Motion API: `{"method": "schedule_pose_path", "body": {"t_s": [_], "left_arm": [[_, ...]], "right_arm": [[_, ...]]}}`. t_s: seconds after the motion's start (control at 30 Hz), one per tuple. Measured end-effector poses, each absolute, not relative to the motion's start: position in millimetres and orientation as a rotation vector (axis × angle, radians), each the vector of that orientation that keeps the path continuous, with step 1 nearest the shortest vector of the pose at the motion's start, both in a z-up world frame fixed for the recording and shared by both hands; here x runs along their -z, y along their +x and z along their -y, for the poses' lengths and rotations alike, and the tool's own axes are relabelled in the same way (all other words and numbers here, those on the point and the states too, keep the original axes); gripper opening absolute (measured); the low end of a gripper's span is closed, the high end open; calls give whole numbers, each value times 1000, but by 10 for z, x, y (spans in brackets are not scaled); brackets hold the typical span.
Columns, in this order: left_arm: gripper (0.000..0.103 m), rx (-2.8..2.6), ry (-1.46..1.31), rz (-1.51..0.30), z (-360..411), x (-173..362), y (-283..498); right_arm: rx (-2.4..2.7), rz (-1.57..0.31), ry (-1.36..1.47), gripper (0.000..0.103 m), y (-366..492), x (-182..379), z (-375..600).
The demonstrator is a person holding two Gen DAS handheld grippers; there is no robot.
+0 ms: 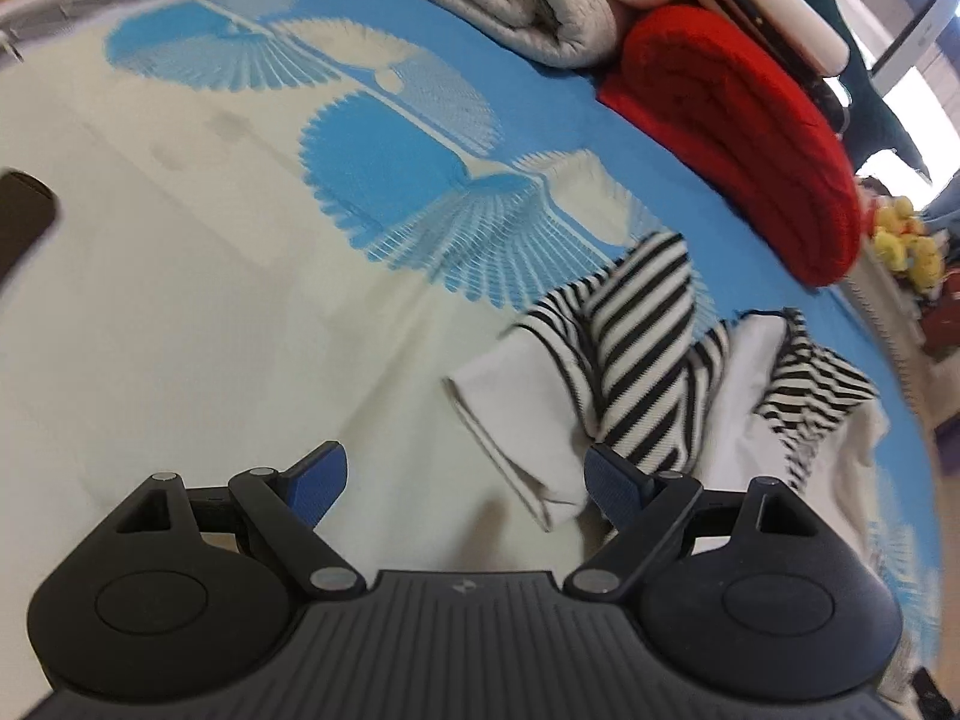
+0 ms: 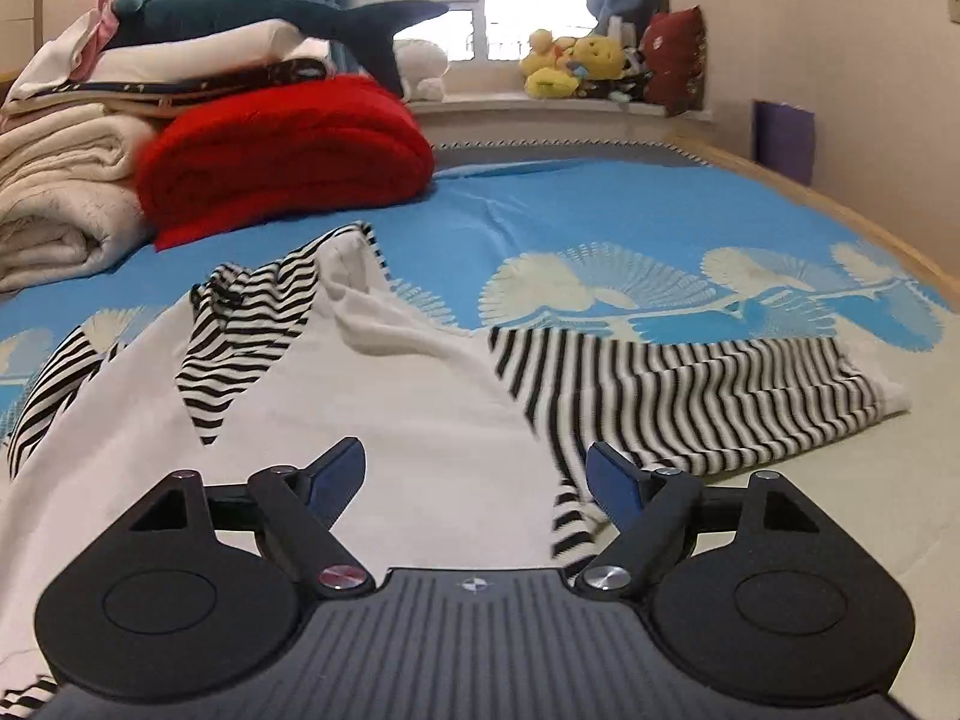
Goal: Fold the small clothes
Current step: 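Grasp the other striped sleeve with the left tool and fold it over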
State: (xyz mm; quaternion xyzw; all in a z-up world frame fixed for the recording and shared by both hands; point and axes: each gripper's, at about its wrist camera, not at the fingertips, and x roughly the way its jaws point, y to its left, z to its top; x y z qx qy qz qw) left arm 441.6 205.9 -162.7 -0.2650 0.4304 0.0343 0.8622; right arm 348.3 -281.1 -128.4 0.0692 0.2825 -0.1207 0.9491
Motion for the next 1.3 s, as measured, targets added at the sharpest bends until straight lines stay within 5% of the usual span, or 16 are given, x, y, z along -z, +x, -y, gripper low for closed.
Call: {"method": "schedule_pose_path", "body": {"t_s": [0.17,0.23,0.27,0.43,0.67,0.7,0.77,0.8,0.83,0.87,1.0,1.07,1.13,1.3], "left_arm": [[83,-23,-559,-925,-1925,1762,4733],[40,8,-518,-910,-1815,1786,4849],[0,37,-506,-919,-1763,1796,4904],[0,34,-360,-836,-1694,1355,5053],[1,-87,-393,-748,-2719,619,5281],[8,-44,-433,-753,-2730,658,5231],[42,9,-466,-760,-2643,786,5154],[69,21,-479,-773,-2543,910,5116],[82,20,-483,-786,-2423,1013,5104],[82,18,-476,-804,-2320,1134,5083],[79,25,-407,-915,-1956,1666,5139],[62,62,-383,-936,-1800,1837,5146],[3,123,-305,-914,-1645,1854,5134],[2,84,-176,-868,-1708,1472,5206]], "right_arm": [[216,-591,160,82,3582,1301,2745],[206,-605,151,82,3613,1314,2749],[203,-615,147,82,3635,1330,2758],[208,-671,173,82,3673,1410,2846],[221,-657,150,82,3618,1390,2913],[222,-662,155,82,3631,1398,2915],[221,-674,164,82,3666,1410,2907],[221,-676,169,82,3684,1413,2895],[221,-676,171,82,3698,1413,2878],[216,-675,169,82,3708,1411,2853],[193,-657,126,82,3685,1398,2758],[199,-649,84,82,3670,1404,2722],[208,-651,60,82,3673,1420,2720],[206,-688,106,82,3719,1459,2783]]}}
